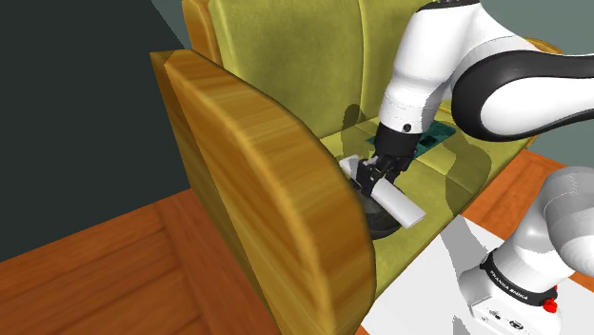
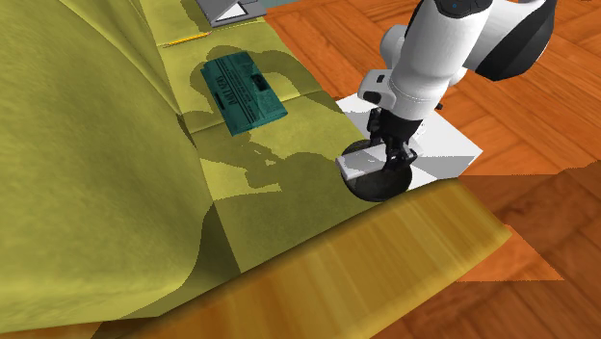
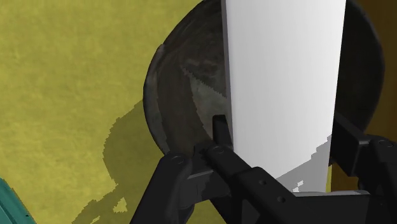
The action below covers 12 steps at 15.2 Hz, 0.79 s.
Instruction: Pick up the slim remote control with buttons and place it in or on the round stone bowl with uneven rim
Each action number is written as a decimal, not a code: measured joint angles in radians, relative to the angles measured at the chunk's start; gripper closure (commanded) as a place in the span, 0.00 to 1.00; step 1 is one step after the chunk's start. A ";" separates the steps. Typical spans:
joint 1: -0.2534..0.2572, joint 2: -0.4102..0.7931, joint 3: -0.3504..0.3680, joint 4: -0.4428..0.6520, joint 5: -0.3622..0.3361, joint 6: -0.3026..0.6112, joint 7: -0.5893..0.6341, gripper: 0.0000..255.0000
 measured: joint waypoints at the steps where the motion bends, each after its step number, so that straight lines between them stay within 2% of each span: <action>1: 0.000 0.001 0.000 -0.011 0.001 0.012 -0.002 1.00; 4: 0.001 0.013 0.006 -0.038 0.004 0.050 -0.001 1.00; 10: 0.001 0.017 0.008 -0.043 0.005 0.060 0.000 1.00; 11: 0.001 0.017 0.008 -0.043 0.005 0.060 0.000 0.00; 12: 0.001 0.017 0.008 -0.043 0.005 0.060 0.000 0.00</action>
